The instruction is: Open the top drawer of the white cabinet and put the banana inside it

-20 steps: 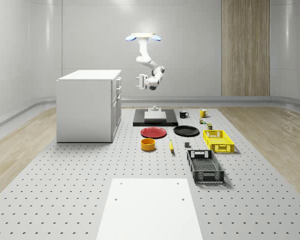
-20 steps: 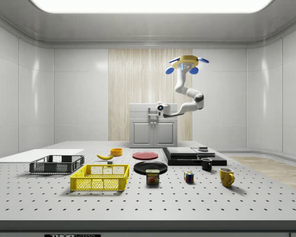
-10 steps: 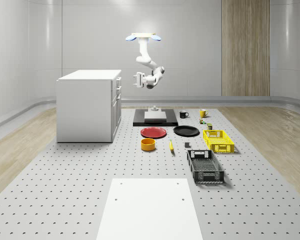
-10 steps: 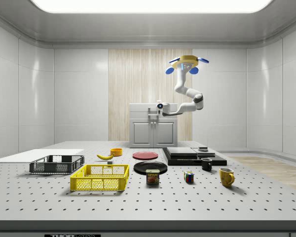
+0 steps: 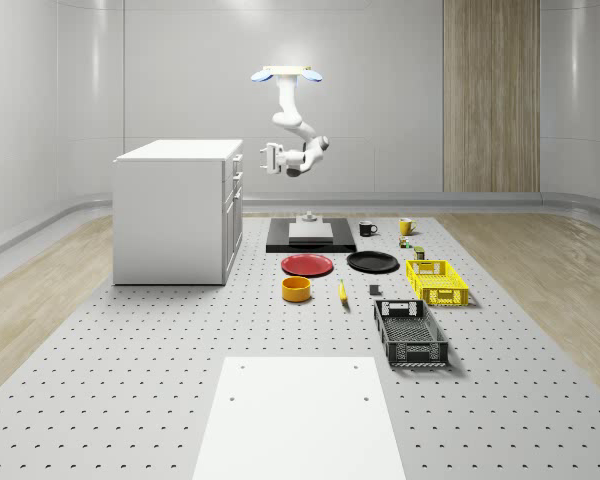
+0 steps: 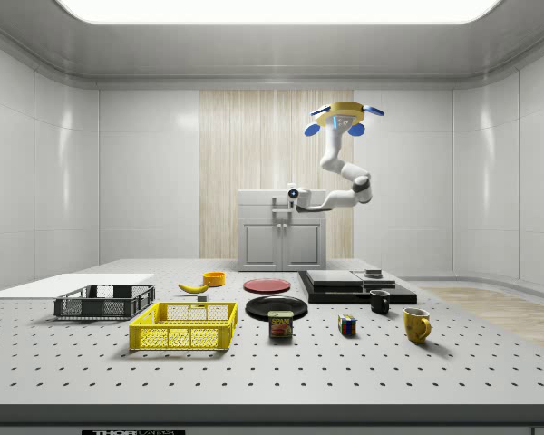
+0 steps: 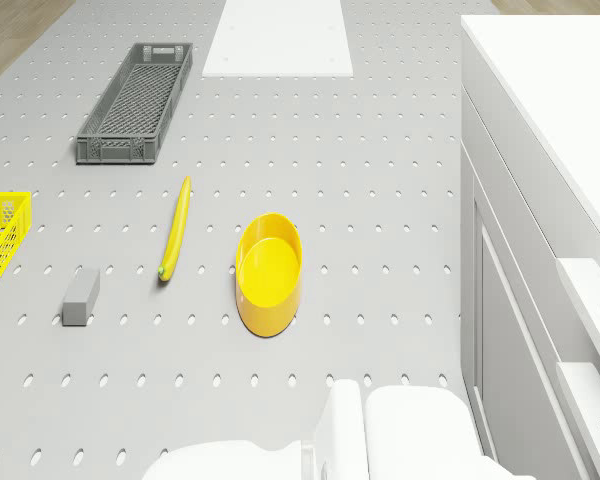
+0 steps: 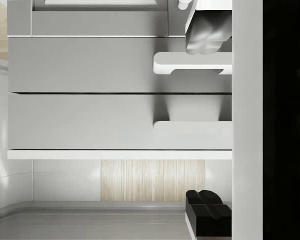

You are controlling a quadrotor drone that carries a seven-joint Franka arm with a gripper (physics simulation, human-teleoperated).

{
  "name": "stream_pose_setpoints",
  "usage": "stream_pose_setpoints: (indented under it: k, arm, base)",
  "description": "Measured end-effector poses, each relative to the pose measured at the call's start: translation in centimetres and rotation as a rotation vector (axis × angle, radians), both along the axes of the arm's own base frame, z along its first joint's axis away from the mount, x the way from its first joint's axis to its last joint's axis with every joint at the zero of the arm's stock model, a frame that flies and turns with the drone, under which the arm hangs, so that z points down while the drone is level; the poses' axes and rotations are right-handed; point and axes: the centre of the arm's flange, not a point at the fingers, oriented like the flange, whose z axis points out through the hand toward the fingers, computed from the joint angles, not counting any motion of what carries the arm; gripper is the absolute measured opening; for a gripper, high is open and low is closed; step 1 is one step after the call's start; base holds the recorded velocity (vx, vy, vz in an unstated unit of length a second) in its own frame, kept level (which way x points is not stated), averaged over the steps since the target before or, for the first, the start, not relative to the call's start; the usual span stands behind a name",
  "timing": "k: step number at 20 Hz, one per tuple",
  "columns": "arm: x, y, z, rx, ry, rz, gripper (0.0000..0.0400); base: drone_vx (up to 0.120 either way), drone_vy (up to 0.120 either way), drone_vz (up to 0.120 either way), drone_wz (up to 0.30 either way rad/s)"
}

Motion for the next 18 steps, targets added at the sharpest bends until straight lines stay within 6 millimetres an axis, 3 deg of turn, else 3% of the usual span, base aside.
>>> stream_pose_setpoints:
  k: [8,18]
  arm:
    - [2.9,1.6,-0.1,0.000,0.000,0.000,0.0400]
    - [4.1,5.7,-0.1,0.001,0.000,0.001,0.0400]
  base:
    - [0.000,0.000,0.000,0.000]
    - [0.000,0.000,0.000,0.000]
